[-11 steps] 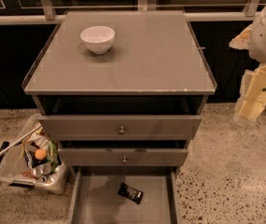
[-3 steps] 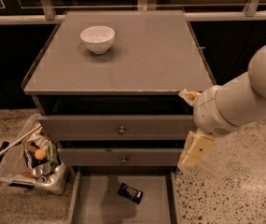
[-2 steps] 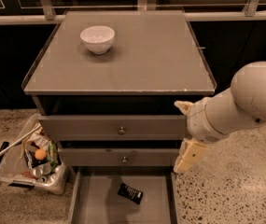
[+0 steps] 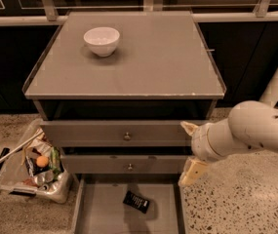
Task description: Pick rxbar chocolate from bottom drawer and place on counter
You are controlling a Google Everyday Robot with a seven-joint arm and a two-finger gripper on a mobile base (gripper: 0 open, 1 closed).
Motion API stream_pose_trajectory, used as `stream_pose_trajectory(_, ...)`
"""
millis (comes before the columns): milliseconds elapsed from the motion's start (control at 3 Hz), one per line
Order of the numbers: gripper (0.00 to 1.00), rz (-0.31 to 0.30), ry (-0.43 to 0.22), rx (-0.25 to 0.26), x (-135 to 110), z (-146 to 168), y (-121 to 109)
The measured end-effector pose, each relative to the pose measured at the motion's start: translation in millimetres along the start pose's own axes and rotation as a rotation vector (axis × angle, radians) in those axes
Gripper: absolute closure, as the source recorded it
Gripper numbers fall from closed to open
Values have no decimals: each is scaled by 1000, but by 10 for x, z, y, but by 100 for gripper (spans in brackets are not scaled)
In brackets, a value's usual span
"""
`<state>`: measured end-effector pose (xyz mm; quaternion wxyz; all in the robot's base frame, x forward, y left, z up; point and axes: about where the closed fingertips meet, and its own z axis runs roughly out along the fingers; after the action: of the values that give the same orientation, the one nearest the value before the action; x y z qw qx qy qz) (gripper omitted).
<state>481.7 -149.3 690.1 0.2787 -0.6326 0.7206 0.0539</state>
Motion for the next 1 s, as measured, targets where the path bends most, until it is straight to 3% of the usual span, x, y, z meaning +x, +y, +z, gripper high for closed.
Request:
stream_pose_trajectory(333,0,13,-27,-1,235,418,86)
stream_pose_trajectory(667,0,14,-27,-1,236,420,87)
stream_pose_trajectory(1000,0,63,-55,-49,348,738,238)
